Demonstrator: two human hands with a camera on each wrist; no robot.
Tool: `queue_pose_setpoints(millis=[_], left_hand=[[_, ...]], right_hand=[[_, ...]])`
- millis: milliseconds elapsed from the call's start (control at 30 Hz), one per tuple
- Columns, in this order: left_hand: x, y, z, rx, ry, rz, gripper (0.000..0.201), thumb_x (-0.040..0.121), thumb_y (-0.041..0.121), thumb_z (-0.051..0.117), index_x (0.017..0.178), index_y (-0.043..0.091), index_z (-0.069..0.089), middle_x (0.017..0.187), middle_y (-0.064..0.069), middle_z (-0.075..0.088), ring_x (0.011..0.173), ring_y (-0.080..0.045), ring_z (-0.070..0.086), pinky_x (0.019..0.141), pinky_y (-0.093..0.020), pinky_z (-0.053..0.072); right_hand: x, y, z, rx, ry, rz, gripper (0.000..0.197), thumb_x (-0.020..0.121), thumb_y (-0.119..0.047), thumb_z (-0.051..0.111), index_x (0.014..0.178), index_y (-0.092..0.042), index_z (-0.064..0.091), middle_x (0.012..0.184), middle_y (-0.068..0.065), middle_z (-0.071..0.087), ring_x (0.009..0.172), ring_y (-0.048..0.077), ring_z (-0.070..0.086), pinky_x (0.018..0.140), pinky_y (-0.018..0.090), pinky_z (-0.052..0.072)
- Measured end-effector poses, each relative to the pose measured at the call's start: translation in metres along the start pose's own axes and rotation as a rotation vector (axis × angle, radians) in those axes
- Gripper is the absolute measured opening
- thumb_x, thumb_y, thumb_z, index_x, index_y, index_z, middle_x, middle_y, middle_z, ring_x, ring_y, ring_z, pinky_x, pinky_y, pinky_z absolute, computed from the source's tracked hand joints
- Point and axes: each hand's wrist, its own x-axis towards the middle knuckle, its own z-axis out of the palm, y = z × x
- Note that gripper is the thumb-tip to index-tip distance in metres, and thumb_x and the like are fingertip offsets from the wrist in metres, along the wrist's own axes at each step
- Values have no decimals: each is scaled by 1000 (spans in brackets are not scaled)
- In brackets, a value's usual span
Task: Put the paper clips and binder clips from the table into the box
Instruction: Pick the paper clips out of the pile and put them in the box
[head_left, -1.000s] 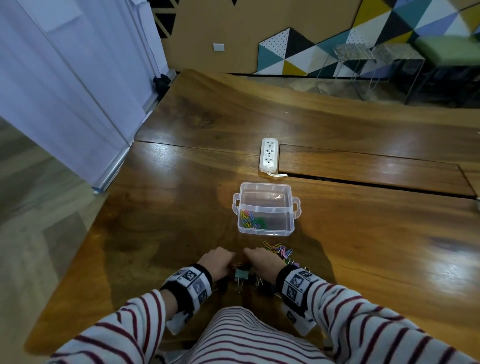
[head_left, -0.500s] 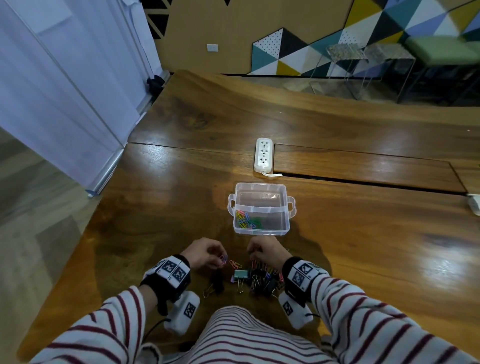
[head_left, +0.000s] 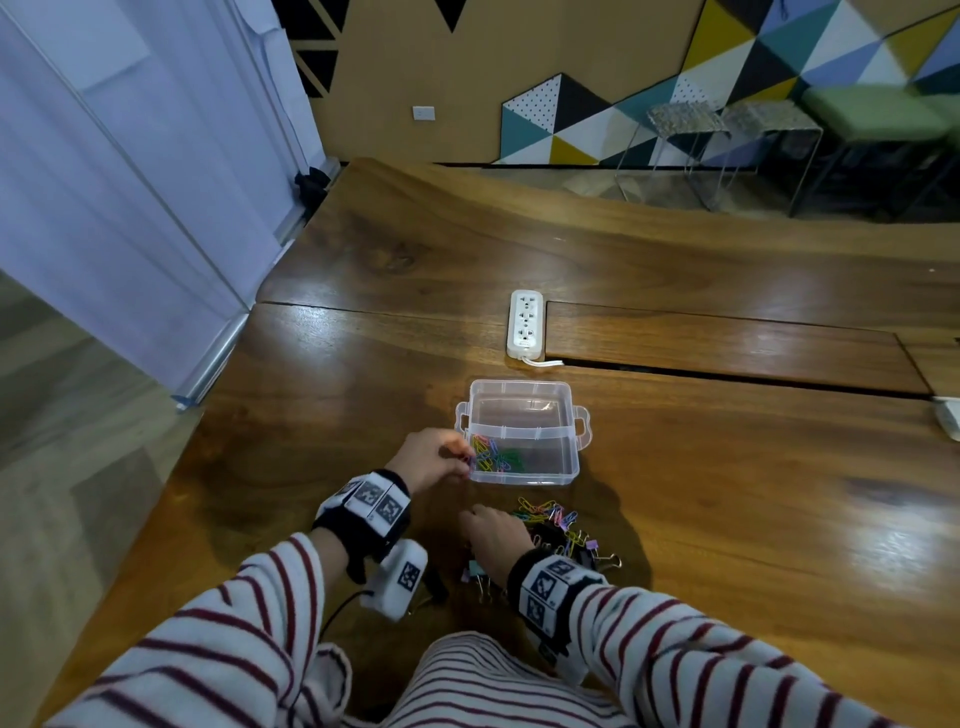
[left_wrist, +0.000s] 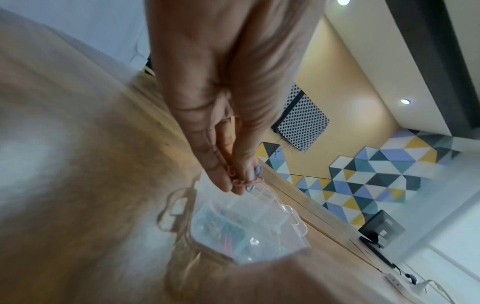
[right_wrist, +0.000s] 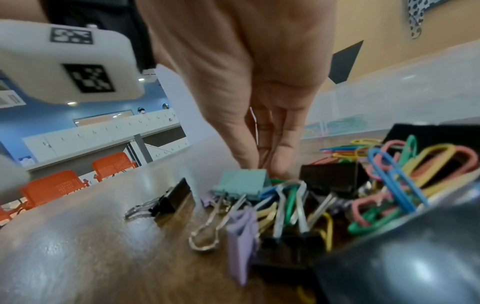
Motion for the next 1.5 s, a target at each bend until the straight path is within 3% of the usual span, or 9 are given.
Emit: queue_pose_setpoints(millis=[200,400,467,633,867,1133,1266,1400,1500], left_hand=[[34,25,5,45,61,41,17,87,0,58,102,-1,65,107,-18,67,88,-20,66,62,-12,53],[36,20,4,169,-66,-4,32,95,6,42,125,7,55,127,-11,60,117,-20,57,100,-30,46],[26,16,0,184,-35,52,36,95,2,41,129,7,52,132,-11,57,124,-20,52,105,-26,39],[-11,-1,-15,109,118,67,34,94,3,43,124,11,56,124,-4,62,111,-9,55,96,-21,39],[-43,-39,16,280,-139,-38,33,91,1,48,120,13,58,117,-4,64,97,-6,56,86,-17,44],[-26,-28,58,456,-198,89,33,90,6,52,121,15,56,119,-6,56,110,-18,54,98,-30,44],[-16,-15,69,505,-216,134,21,91,15,53,111,13,60,117,-6,56,108,-21,54,97,-37,46],[-13,-12,84,531,-195,169,28,89,21,57,116,13,55,123,-7,50,112,-25,52,95,-41,46],[-11,-15,93,557,-160,126,47,84,26,64,125,11,47,130,-8,42,119,-25,45,97,-41,45]], right_hand=[[-3,2,-2,-26,-56,9,21,88,-4,48,109,1,50,117,19,52,108,36,52,85,44,44],[-7,10,-2,62,-58,-26,22,85,-6,51,107,-1,50,118,18,49,109,34,49,87,42,44],[-10,15,-3,102,-65,-41,22,84,-6,53,105,-1,51,117,18,50,107,33,50,87,40,44],[-15,41,-21,496,14,58,15,78,-5,64,93,-6,60,103,12,65,94,22,61,83,30,52],[2,71,-73,676,163,215,11,80,-7,64,85,-11,55,87,7,59,76,17,60,67,27,55],[15,73,-84,476,244,145,16,85,-4,60,100,-2,62,106,16,66,101,25,60,88,28,46],[-5,81,-68,498,291,-14,16,86,2,53,100,-1,63,104,13,66,93,17,59,79,11,43],[-12,88,-46,274,184,-81,12,85,2,52,90,-1,63,92,15,67,82,20,58,78,28,48],[-10,85,-33,122,103,-57,17,86,0,46,98,-1,58,102,16,62,94,29,58,85,37,49]])
